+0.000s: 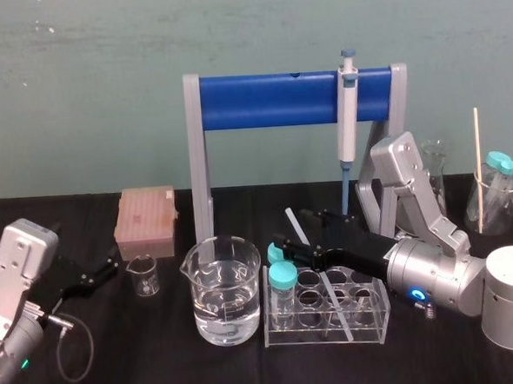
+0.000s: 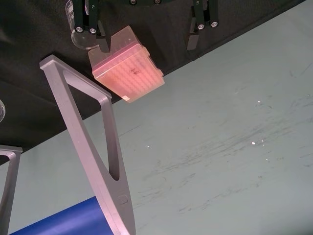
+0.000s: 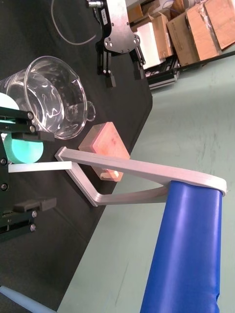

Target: Pick up the stirring rod with one hand, then place it down.

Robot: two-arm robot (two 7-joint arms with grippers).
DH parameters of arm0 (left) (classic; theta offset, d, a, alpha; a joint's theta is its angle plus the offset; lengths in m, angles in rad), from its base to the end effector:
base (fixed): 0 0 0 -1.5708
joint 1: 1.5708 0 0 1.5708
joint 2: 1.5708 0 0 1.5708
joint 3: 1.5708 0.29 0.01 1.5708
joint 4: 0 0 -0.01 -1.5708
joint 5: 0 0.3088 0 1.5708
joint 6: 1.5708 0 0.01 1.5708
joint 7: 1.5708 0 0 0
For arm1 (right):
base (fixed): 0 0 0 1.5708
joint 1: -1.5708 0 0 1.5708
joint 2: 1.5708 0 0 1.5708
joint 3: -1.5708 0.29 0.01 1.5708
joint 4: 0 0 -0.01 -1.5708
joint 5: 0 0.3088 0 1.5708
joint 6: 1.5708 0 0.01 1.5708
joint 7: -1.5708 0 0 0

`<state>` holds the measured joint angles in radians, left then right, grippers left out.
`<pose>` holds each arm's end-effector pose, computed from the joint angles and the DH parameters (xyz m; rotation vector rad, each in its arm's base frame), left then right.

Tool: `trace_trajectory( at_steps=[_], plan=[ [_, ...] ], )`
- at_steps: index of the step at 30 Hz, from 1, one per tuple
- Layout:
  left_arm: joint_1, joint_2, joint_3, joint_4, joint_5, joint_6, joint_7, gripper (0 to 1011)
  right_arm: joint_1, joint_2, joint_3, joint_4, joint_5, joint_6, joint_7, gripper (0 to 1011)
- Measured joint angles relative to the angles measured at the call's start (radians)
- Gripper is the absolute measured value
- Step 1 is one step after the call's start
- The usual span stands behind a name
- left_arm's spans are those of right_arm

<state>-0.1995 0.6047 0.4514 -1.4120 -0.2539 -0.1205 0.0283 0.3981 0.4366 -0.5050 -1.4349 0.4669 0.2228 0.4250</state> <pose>0.3581 0.0827 -0.3023 0.3045 -0.2850 1.2480 0.4080 -0.0031 -0.2399 -0.1990 0.0738 -0.7678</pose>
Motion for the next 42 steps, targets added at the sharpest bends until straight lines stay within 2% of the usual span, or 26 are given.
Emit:
trace_trajectory(
  at_steps=[9,10,12,19,22,29,33,37,38,39,42],
  plan=[
    [0.000,0.000,0.000,0.000,0.000,0.000,0.000,1000,0.000,0.000,0.001,0.000,0.001,0.001,0.000,449],
    [0.000,0.000,0.000,0.000,0.000,0.000,0.000,1000,0.000,0.000,0.001,0.000,0.002,0.001,0.000,449],
    [0.000,0.000,0.000,0.000,0.000,0.000,0.000,1000,0.000,0.000,0.001,0.000,0.002,0.001,0.000,347],
    [0.000,0.000,0.000,0.000,0.000,0.000,0.000,1000,0.000,0.000,0.001,0.000,0.002,0.001,0.000,137],
    [0.000,0.000,0.000,0.000,0.000,0.000,0.000,1000,0.000,0.000,0.001,0.000,0.002,0.001,0.000,70],
    [0.000,0.000,0.000,0.000,0.000,0.000,0.000,1000,-0.007,-0.005,0.009,-0.001,0.004,-0.009,0.000,69],
    [0.000,0.000,0.000,0.000,0.000,0.000,0.000,1000,-0.025,-0.013,0.028,-0.005,0.004,-0.059,0.000,69],
    [0.000,0.000,0.000,0.000,0.000,0.000,0.000,1000,-0.053,-0.021,0.050,-0.012,-0.013,-0.168,0.001,69],
    [0.000,0.000,0.000,0.000,0.000,0.000,0.000,1000,-0.053,-0.021,0.050,-0.012,-0.013,-0.168,0.001,69],
    [0.000,0.000,0.000,0.000,0.000,0.000,0.000,1000,-0.066,-0.022,0.060,-0.017,-0.021,-0.207,0.001,69],
    [0.000,0.000,0.000,0.000,0.000,0.000,0.000,1000,-0.094,-0.024,0.081,-0.033,-0.027,-0.268,0.002,69]
  ],
)
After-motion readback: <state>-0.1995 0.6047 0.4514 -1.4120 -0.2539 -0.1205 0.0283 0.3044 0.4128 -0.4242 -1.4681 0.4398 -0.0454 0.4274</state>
